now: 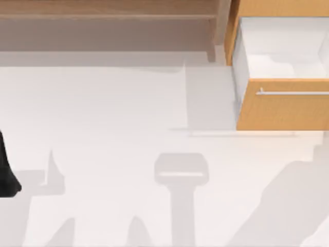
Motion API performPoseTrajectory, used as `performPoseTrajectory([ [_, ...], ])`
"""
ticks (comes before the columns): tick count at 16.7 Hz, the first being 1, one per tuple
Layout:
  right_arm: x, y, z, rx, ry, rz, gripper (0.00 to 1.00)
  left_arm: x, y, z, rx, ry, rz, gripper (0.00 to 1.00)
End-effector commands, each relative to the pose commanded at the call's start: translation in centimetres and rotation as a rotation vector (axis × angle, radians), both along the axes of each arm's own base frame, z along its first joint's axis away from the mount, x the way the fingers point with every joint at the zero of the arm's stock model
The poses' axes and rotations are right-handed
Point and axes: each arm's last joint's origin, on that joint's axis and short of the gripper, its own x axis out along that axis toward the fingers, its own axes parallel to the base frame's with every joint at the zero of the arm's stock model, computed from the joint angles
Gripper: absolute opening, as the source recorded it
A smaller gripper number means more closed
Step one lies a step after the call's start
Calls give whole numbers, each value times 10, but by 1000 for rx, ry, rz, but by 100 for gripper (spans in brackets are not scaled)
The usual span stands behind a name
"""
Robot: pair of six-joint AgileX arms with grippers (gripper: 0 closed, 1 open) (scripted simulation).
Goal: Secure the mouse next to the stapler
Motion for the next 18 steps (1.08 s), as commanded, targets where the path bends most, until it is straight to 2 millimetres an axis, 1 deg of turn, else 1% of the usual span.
performPoseTrajectory([
  [5, 0, -1, -5, 1, 3, -1, 0, 0, 0, 0, 0, 0, 0, 100],
  [11, -4, 1, -28, 33, 73, -2, 0, 0, 0, 0, 0, 0, 0, 100],
  [15, -4, 1, -28, 33, 73, -2, 0, 0, 0, 0, 0, 0, 0, 100],
  [18, -4, 1, -28, 33, 73, -2, 23, 0, 0, 0, 0, 0, 0, 100],
])
